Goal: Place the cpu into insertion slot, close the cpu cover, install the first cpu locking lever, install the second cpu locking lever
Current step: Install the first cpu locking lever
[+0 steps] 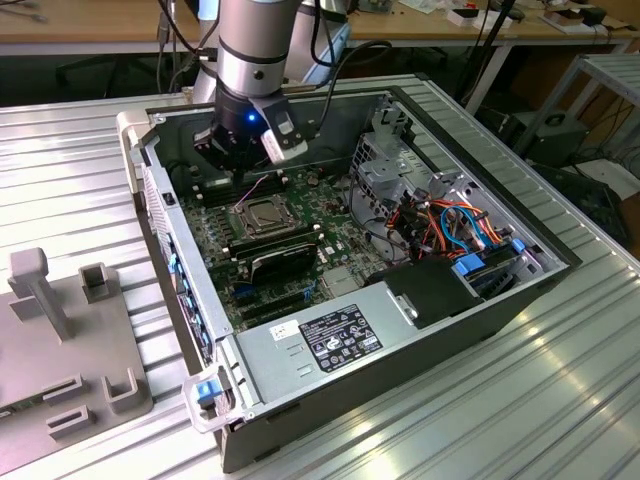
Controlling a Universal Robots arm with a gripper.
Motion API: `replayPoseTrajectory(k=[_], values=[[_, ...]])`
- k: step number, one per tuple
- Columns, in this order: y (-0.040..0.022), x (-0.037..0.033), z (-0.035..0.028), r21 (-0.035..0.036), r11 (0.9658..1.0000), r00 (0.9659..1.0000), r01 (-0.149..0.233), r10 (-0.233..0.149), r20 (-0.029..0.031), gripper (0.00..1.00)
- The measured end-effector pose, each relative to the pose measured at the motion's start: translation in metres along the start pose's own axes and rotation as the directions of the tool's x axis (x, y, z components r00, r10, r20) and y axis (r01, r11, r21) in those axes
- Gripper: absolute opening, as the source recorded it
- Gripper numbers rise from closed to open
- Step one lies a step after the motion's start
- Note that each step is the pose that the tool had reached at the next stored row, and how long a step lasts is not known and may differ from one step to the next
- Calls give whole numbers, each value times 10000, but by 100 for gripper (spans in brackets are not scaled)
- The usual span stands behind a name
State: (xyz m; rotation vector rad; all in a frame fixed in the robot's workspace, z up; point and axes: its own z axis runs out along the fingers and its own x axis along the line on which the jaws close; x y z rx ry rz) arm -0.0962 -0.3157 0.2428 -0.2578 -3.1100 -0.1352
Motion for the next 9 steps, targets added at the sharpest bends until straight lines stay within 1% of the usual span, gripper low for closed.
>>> replayPoseTrajectory(k=[1, 3, 5, 7, 9], values=[[3, -13, 10, 2, 10000, 10000, 57, -57, -4, 11], [24, -88, 48, 4, 9999, 9999, 147, -147, -13, 11], [36, -163, 64, 6, 9998, 9998, 211, -211, -18, 11], [43, -210, 71, 7, 9997, 9997, 241, -241, -21, 11], [52, -271, 83, 7, 9995, 9995, 301, -301, -26, 11]])
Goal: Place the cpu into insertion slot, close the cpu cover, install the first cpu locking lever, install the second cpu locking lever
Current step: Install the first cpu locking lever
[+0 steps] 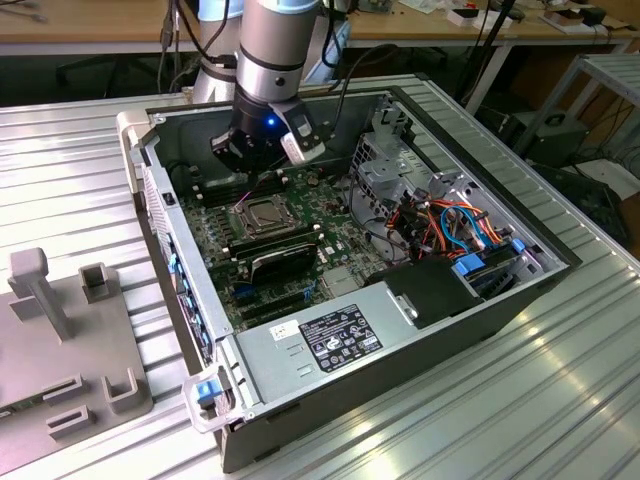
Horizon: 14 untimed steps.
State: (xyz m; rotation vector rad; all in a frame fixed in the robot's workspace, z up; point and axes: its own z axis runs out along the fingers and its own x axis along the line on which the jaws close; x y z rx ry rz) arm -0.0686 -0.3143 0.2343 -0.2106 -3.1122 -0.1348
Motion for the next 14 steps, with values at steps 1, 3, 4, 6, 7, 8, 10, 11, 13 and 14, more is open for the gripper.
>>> replayPoseTrajectory(k=[1, 3, 4, 6, 7, 8, 10, 11, 13, 14], values=[[2, -17, 2, 2, 10000, 10000, 23, -23, -2, 11], [3, -33, 6, 3, 10000, 10000, 47, -47, -5, 11], [3, -33, 6, 3, 10000, 10000, 47, -47, -4, 11], [3, -33, 6, 4, 10000, 10000, 46, -46, -5, 11], [4, -33, 7, 3, 10000, 10000, 47, -47, -4, 11], [4, -33, 7, 2, 10000, 10000, 47, -47, -4, 11], [4, -33, 6, 3, 10000, 10000, 47, -47, -4, 11], [4, -33, 6, 3, 10000, 10000, 47, -47, -4, 11], [4, -33, 7, 3, 10000, 10000, 47, -47, -4, 11], [4, -33, 7, 3, 10000, 10000, 47, -47, -4, 11]])
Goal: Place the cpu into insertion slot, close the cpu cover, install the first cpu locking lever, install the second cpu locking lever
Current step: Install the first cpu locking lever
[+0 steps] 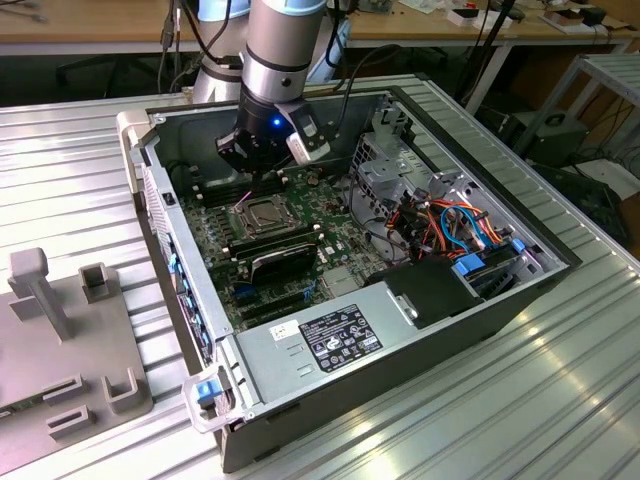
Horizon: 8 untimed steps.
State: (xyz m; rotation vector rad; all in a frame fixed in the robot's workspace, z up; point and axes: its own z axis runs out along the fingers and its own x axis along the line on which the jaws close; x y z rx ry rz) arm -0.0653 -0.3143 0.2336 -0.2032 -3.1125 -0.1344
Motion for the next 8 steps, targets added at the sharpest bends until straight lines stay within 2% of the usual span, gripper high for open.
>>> replayPoseTrajectory(k=[5, 8], values=[[-1, -6, 20, 5, 9998, 9998, 220, -220, -19, 11], [-1, -14, 34, 12, 9987, 9987, 512, -512, -44, 11]])
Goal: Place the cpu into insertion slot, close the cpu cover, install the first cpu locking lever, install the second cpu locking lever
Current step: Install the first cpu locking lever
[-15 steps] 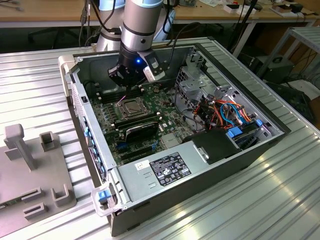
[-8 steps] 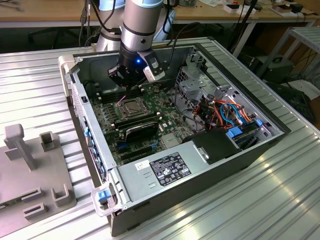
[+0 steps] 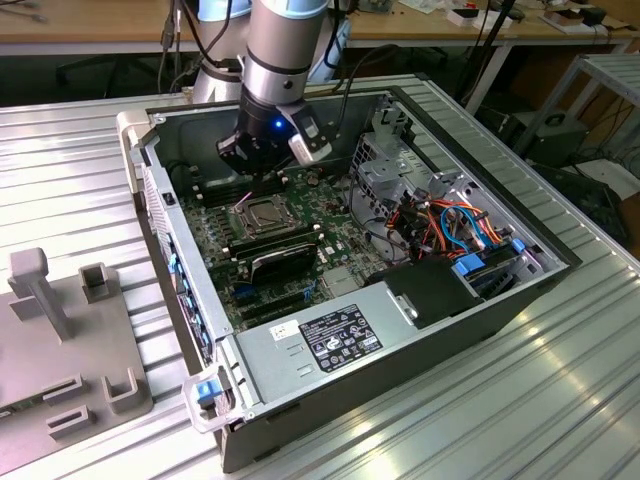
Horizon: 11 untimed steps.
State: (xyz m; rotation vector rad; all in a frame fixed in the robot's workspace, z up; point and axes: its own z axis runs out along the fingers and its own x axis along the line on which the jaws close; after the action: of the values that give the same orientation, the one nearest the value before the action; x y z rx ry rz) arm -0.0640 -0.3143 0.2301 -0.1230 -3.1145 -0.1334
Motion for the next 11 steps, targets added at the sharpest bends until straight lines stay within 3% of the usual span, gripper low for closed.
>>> replayPoseTrajectory(k=[6, 11], values=[[8, -18, 10, 10, 9992, 9992, 389, -389, -34, 11], [-1, 84, 9, 7, 9992, 9992, 398, -398, -34, 11]])
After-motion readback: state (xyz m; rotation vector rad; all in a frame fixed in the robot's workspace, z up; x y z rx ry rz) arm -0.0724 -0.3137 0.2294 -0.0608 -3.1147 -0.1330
